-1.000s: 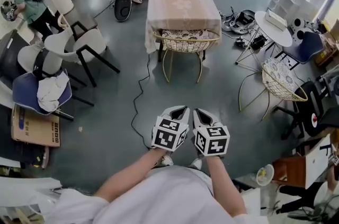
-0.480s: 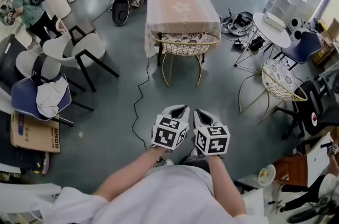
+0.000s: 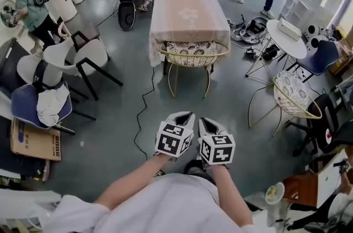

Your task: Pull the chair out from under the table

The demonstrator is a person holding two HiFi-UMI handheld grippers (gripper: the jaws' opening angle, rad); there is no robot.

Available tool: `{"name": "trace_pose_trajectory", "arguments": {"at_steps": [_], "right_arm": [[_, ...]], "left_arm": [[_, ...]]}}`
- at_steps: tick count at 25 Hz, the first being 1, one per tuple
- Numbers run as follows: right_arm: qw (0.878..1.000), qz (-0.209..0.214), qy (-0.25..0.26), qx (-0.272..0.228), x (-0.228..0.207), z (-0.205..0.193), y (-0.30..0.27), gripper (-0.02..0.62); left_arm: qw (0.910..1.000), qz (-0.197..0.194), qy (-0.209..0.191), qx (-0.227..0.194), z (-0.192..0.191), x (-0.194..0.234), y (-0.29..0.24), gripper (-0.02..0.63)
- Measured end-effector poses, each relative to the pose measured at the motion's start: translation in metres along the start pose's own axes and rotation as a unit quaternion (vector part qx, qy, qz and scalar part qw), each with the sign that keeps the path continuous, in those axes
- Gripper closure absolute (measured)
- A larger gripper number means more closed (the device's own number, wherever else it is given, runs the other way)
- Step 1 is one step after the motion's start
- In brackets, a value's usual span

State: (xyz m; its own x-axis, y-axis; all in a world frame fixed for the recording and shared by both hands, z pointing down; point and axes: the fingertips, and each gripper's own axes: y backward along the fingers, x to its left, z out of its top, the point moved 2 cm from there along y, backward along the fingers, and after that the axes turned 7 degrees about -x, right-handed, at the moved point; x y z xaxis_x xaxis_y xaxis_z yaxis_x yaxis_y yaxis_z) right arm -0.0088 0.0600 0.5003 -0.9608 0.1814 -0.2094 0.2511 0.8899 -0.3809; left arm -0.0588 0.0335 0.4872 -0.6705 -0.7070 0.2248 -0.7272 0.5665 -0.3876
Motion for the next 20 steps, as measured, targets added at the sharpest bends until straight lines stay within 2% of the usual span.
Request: {"name": "trace_pose_trajectory", "arguments": {"at_steps": [10, 20], "right_arm": [[1.000, 0.021, -0.008, 0.000, -0.074, 0.030, -0.041, 0.592], [0.997, 0.072, 0.000, 0.015, -0.129, 0.052, -0.069, 0.592]], "left_arm": [[0.9995, 0.024, -0.003, 0.022, 0.028, 0.004, -0.079, 0.601], [0.9977, 0.064, 0.006, 0.020, 0.054, 0.003, -0.138, 0.601]]}}
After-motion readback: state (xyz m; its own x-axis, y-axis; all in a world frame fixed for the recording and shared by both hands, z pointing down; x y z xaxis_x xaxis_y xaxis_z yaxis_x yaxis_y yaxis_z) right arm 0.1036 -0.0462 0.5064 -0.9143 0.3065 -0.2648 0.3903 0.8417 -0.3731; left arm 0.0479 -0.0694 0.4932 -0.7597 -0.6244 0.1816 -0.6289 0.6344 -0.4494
